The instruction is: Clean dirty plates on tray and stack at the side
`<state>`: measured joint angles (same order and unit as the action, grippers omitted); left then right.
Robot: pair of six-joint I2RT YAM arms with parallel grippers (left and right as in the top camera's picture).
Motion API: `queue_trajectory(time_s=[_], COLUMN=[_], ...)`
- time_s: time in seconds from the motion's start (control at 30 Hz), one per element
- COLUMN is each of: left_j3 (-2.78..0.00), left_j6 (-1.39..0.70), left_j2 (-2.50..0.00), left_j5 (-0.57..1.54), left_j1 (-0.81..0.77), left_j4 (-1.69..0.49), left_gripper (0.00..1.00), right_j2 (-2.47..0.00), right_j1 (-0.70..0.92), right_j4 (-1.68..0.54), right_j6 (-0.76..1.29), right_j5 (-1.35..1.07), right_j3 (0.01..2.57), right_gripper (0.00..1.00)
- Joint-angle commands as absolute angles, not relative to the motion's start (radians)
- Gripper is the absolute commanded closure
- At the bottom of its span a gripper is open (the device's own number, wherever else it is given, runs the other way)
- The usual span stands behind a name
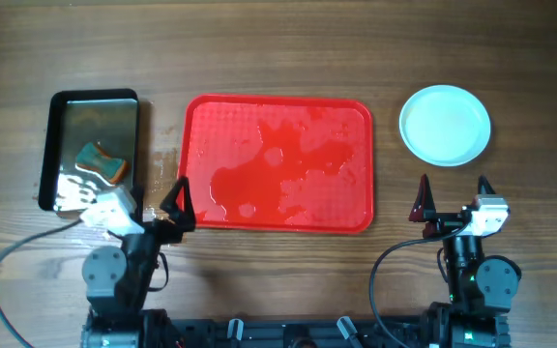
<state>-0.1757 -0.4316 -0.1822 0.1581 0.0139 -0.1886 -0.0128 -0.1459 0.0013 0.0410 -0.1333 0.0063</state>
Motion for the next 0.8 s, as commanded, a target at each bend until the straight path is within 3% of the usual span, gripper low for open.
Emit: queue_trajectory(time_s=[0.0,0.17,0.53,0.77], left_j3=[-0.080,-0.006,-0.006,-0.006], left_j6=[-0.396,-0.369,-0.110,-0.109], left_j2=[-0.089,-0.003,-0.003,-0.003], left_j5=[0.167,0.167,0.159,0.122], left_j1=[0.010,0.009,-0.010,-0.009], left_j4=[-0.129,-0.033,-0.065,-0.067], left_gripper=[0.00,0.00,0.00,0.00], right_j2=[-0.005,-0.005,-0.005,-0.005], right_j1=[-0.150,-0.150,-0.150,-0.150], right_j4=[0.007,0.007,0.007,0.007], right_j6=[0.054,0.054,0.054,0.054], right_j5=[-0.130,-0.130,-0.130,-0.130], right_j3=[0.006,0.006,0.006,0.006], right_gripper=[0.00,0.00,0.00,0.00])
